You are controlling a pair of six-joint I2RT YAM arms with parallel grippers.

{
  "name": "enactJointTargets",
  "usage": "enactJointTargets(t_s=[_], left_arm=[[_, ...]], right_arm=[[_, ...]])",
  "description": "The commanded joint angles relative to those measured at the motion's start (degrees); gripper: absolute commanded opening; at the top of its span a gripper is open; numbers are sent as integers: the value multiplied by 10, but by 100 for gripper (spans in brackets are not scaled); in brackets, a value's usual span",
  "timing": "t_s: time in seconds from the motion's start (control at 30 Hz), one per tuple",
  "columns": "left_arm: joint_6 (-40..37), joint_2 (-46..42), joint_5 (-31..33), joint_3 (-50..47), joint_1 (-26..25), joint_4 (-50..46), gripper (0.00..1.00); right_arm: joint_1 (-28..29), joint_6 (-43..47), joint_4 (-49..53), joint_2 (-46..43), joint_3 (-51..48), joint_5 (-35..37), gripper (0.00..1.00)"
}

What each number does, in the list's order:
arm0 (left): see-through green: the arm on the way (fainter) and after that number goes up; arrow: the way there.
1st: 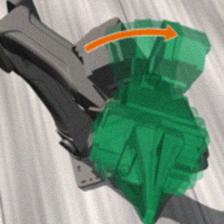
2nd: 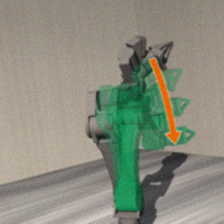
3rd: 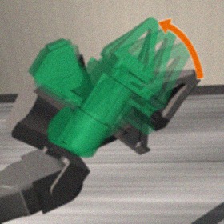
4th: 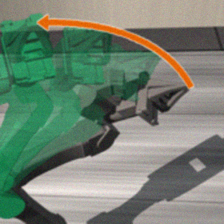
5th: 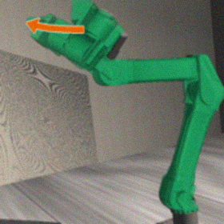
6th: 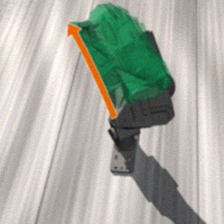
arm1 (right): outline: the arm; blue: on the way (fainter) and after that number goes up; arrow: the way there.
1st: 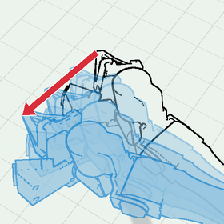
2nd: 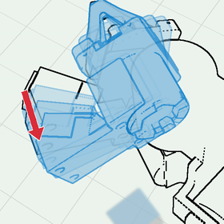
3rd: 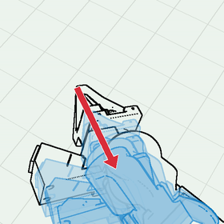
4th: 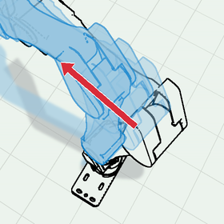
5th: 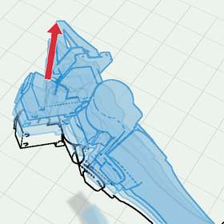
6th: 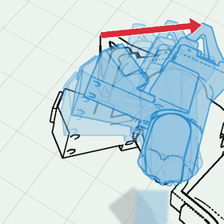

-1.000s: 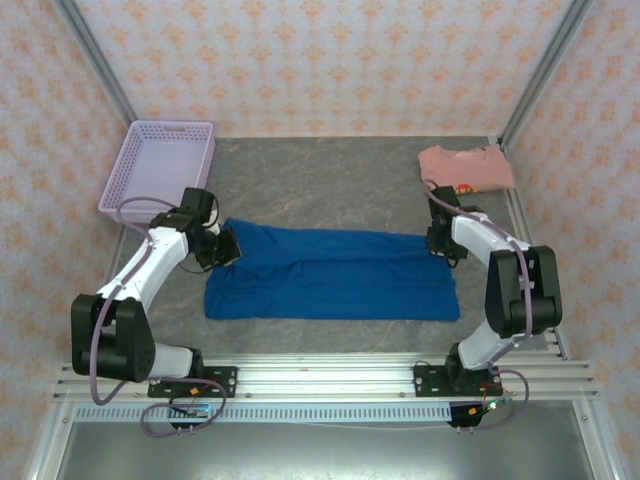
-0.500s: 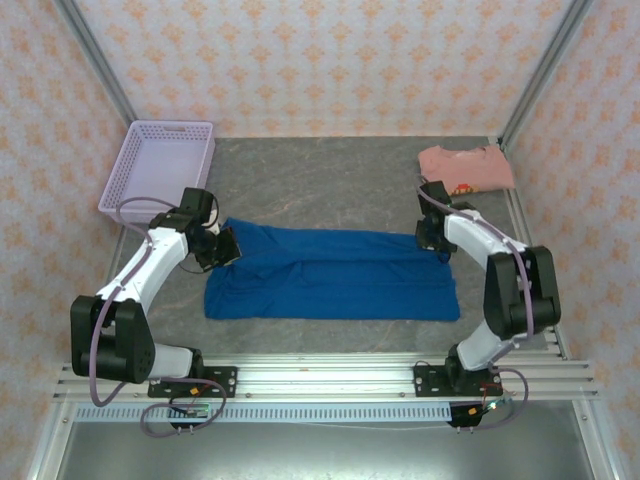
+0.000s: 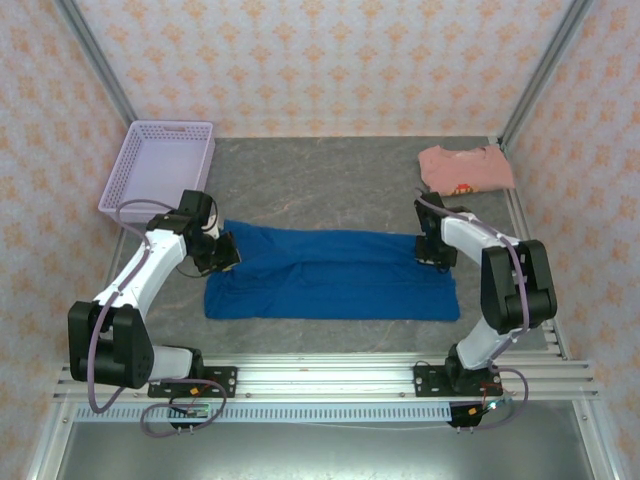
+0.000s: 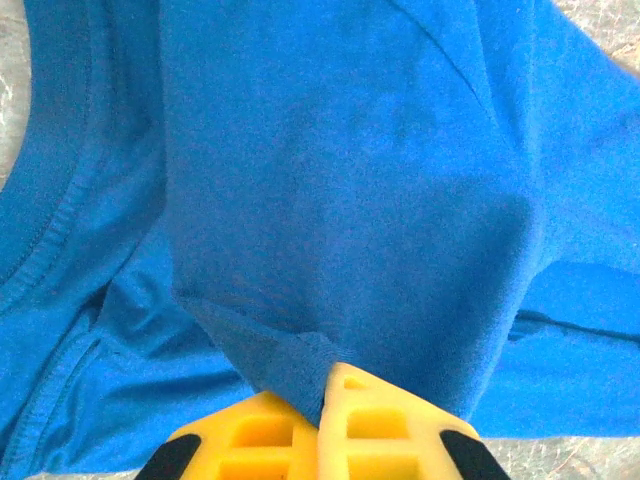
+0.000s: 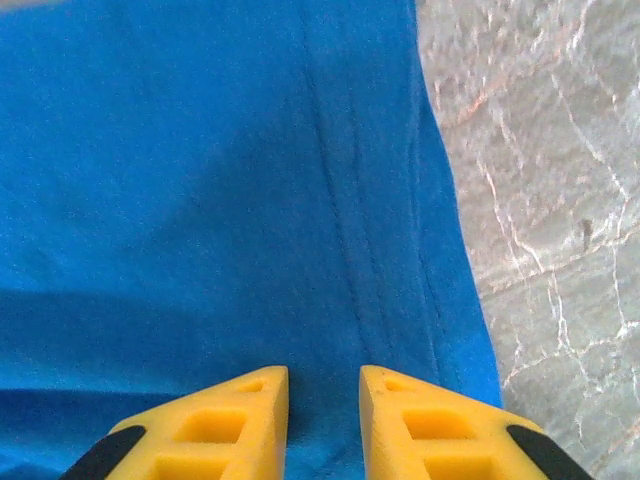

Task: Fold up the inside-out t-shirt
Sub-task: Smooth out the T-shirt at the center of the table.

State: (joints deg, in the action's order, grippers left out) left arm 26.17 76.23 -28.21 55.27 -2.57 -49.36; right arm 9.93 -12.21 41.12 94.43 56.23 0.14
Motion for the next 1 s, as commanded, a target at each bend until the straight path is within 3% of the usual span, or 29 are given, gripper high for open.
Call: enactJointTargets(t_s=[0.0,0.2,0.43,0.73,0.8,0.97], left_arm=[[-21,-13,-13,22,5,-42,0],[-22,-4,-18,26,5,-39,0],[-20,12,-10,18,5,-21,0],[-24,40,30,-15,5,9,0],[-22,45,39,-23,5,19,0],[-18,50,34,-29,5,31,0]], right_arm=[[0,-15,32,-18,-10,21,25],[3,-12,19,-56,4,29,27],[27,-2,-31,-71,6,-77,32],[37,0,-47,-60,-1,-114,32],[62,16,-62,-74,-2,-140,32],[209,6,-188,-114,-17,-221,36]])
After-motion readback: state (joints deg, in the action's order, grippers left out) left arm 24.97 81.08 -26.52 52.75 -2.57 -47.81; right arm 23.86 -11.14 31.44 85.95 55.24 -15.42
